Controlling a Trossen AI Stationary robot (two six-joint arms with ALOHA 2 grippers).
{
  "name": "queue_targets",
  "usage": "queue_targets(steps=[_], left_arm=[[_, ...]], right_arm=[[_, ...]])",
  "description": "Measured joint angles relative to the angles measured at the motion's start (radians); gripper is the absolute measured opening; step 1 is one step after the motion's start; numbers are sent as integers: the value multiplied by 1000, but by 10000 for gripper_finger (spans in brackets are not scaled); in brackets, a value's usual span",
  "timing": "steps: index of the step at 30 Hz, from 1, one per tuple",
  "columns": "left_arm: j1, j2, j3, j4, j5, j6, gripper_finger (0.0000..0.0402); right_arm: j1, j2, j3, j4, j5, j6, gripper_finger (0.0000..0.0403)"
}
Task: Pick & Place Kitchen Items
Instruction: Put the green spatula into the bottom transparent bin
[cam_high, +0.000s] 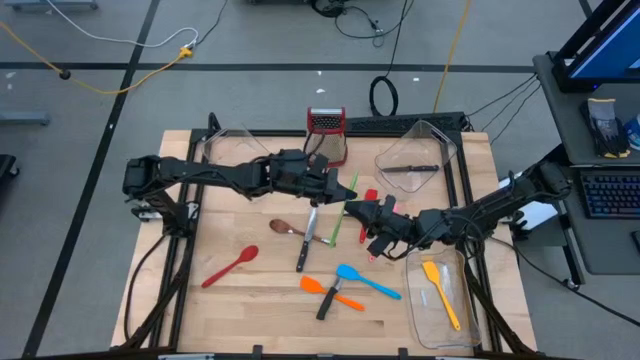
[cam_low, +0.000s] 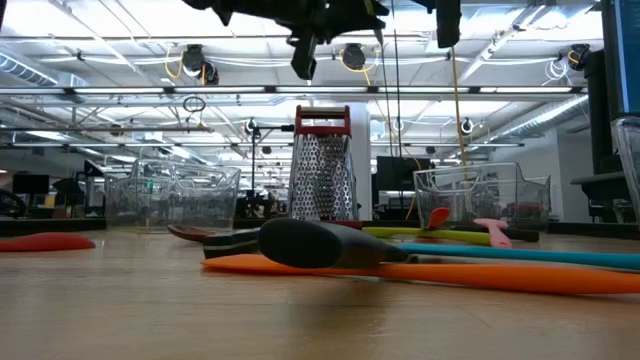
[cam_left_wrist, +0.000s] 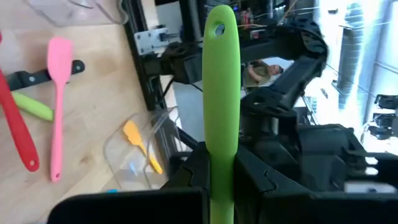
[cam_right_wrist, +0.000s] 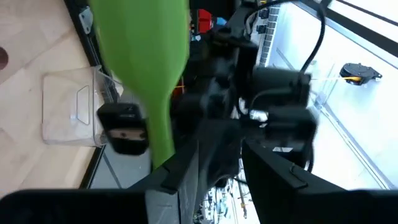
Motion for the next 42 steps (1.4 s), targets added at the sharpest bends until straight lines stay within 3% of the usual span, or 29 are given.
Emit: queue_targets(steps=[12, 42], left_arm=[[72, 17, 1, 3, 154, -24, 24], [41, 48, -1, 12, 149, -36, 20]], right_arm=[[13, 1, 0, -78, 51, -5, 116], [-20, 0, -1, -154, 32, 46, 116]])
